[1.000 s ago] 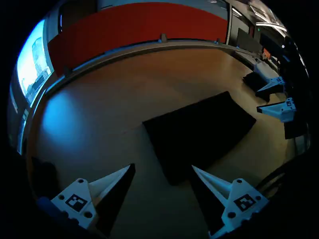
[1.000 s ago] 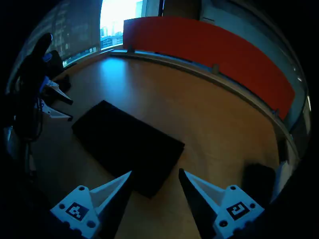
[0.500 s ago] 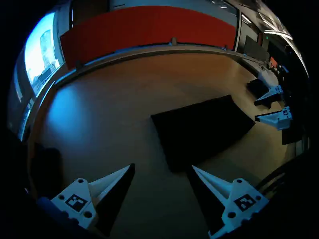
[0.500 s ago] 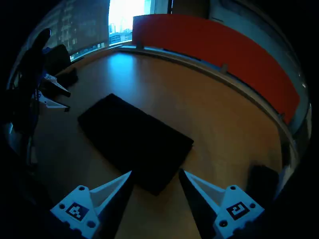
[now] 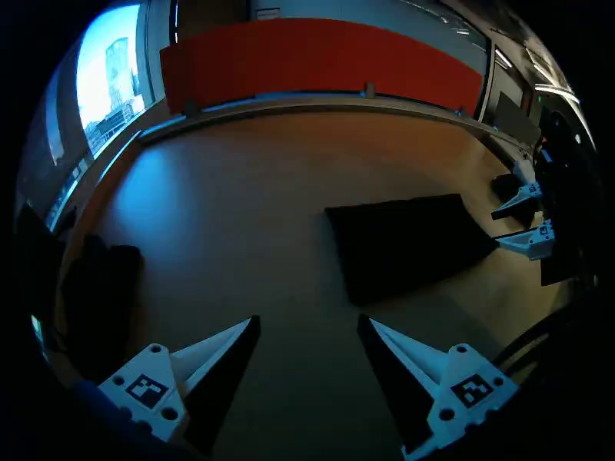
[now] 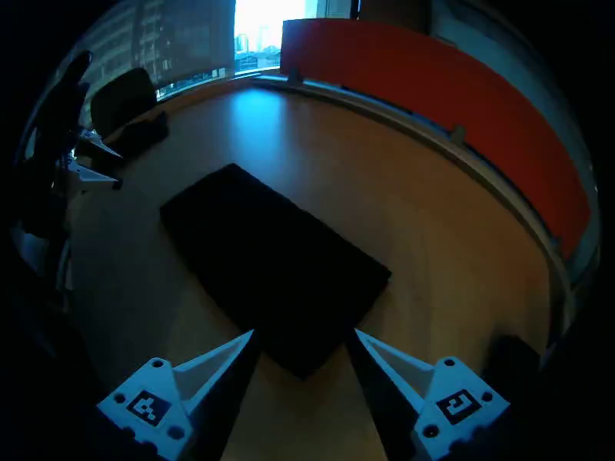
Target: Fold towel
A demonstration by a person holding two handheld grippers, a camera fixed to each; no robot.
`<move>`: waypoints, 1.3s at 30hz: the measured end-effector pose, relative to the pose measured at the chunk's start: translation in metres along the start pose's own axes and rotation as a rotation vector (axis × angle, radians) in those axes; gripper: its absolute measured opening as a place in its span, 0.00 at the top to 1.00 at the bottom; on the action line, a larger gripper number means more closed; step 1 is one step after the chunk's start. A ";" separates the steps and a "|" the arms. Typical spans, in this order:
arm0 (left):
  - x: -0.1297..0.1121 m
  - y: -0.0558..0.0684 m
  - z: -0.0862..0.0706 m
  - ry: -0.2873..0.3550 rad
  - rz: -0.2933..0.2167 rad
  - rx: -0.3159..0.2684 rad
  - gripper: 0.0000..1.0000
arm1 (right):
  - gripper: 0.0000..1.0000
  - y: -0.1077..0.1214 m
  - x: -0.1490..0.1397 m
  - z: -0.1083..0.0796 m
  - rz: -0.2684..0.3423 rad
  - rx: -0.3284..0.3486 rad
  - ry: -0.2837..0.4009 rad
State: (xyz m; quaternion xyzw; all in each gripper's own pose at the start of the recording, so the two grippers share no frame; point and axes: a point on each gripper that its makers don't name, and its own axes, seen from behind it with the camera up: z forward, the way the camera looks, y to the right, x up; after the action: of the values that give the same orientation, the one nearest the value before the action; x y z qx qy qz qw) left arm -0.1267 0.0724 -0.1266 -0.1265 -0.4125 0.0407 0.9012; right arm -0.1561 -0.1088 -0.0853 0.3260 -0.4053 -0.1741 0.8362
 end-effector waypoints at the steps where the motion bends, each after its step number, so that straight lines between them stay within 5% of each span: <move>1: -0.002 -0.002 -0.002 0.002 -0.005 0.006 0.06 | 0.19 0.000 -0.001 0.001 -0.005 0.006 -0.002; 20: -0.034 -0.019 -0.027 0.008 -0.079 0.060 0.06 | 0.21 0.001 -0.025 0.007 -0.044 0.053 -0.055; 30: -0.036 -0.026 -0.033 0.015 -0.075 0.073 0.06 | 0.40 0.000 -0.041 0.002 -0.071 0.078 -0.091; 39: -0.038 -0.026 -0.036 0.022 -0.064 0.078 0.06 | 0.68 0.000 -0.043 0.000 -0.068 0.099 -0.097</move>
State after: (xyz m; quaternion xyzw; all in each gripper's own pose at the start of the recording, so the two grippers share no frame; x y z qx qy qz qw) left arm -0.1253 0.0334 -0.1706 -0.0787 -0.4045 0.0265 0.9108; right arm -0.1825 -0.0847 -0.1094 0.3717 -0.4422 -0.1976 0.7920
